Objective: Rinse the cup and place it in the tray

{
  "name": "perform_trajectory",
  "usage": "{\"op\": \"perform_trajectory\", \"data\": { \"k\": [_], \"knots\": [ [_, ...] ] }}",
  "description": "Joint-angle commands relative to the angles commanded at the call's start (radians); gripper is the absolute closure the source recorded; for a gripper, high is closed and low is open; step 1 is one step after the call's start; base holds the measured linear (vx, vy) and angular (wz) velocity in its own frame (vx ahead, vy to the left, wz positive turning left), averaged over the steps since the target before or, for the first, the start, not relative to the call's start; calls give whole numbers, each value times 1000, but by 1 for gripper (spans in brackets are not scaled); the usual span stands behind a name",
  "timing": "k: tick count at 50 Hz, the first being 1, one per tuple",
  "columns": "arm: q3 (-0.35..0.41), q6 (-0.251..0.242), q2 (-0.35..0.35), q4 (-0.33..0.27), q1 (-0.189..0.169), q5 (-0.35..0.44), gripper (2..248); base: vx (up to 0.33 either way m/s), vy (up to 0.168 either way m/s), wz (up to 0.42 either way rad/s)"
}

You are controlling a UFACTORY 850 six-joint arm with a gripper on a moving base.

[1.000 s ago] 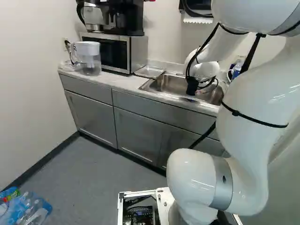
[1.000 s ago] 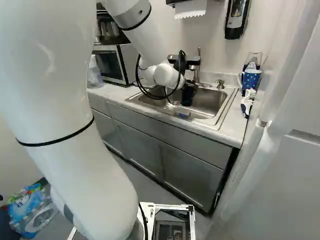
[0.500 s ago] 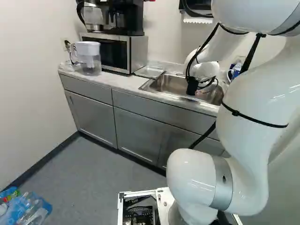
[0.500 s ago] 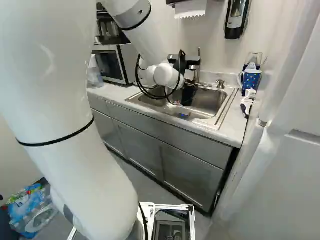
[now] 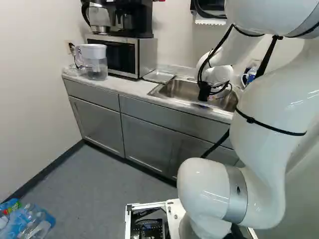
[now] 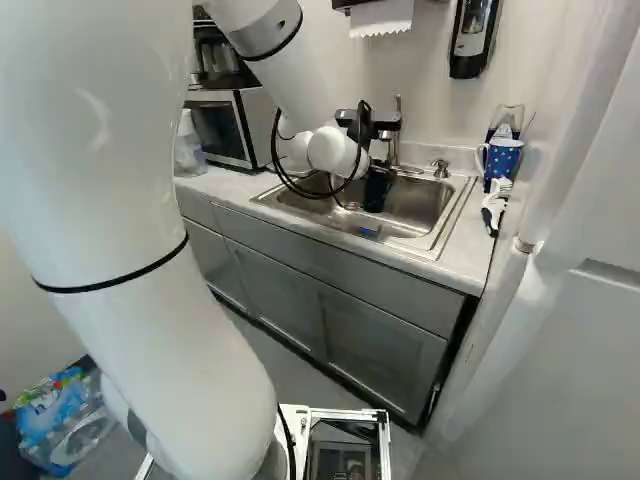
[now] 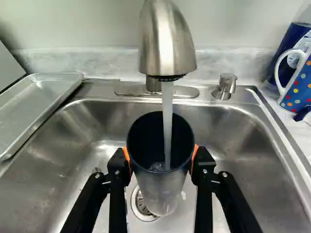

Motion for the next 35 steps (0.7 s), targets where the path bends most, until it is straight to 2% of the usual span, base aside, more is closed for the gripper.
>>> {"op": "perform_trajectory", "data": {
  "k": [35],
  "knots": [
    [0,0,0,0,0,0,125,0,0,0]
  ]
}}
